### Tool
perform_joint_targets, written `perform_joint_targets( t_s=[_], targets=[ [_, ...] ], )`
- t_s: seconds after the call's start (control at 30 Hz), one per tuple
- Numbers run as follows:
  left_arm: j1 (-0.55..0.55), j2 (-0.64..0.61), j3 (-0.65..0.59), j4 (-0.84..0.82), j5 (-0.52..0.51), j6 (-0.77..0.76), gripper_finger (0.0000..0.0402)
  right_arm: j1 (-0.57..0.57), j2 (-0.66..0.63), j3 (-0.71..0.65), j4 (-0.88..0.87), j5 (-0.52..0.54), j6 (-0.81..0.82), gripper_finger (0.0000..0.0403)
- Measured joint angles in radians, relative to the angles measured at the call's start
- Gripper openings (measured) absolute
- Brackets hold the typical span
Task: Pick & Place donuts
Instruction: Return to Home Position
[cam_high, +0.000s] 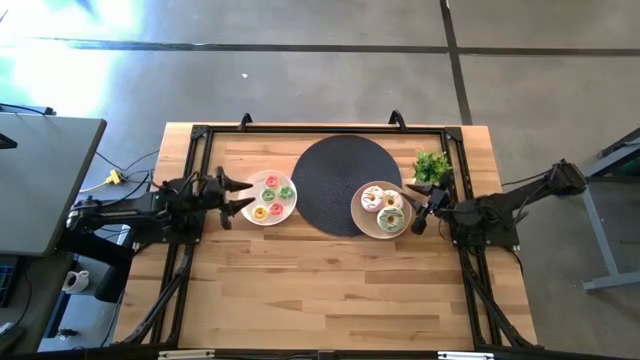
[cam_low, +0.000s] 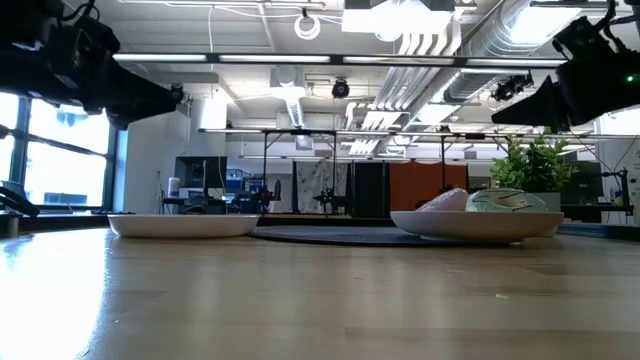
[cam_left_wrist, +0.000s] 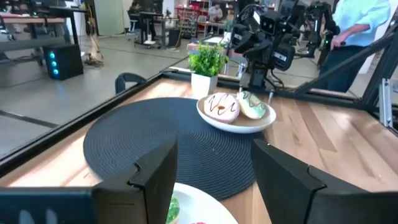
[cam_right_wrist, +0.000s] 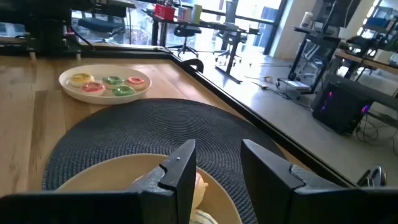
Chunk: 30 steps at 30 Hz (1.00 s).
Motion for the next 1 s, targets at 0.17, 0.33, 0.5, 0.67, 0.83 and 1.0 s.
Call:
perform_joint_targets(
  t_s=[0.17,0.33,0.5,0.67,0.83,1.0],
  targets=[
    [0.000,0.001,-0.027,0.022,0.000,-0.001,0.0202,-0.059,0.000,-0.044,0.108,-0.099,-0.074,0.0124],
    [0.000,0.000,-0.051,0.071,0.001,0.015,0.0202,-0.136,0.002,-0.083,0.202,-0.275,-0.146,0.0124],
    [0.000,0.001,-0.053,0.071,0.001,0.028,0.0202,-0.232,0.001,-0.083,0.209,-0.420,-0.188,0.0124],
    [0.000,0.019,-0.054,0.070,0.001,0.029,0.0202,-0.324,0.000,-0.083,0.197,-0.505,-0.199,0.0124],
    [0.000,0.019,-0.055,0.070,0.002,0.029,0.0202,-0.368,-0.001,-0.083,0.180,-0.555,-0.199,0.0124],
    [0.000,0.019,-0.056,0.070,0.002,0.029,0.0202,-0.383,-0.028,-0.083,0.142,-0.646,-0.178,0.0124]
  ],
)
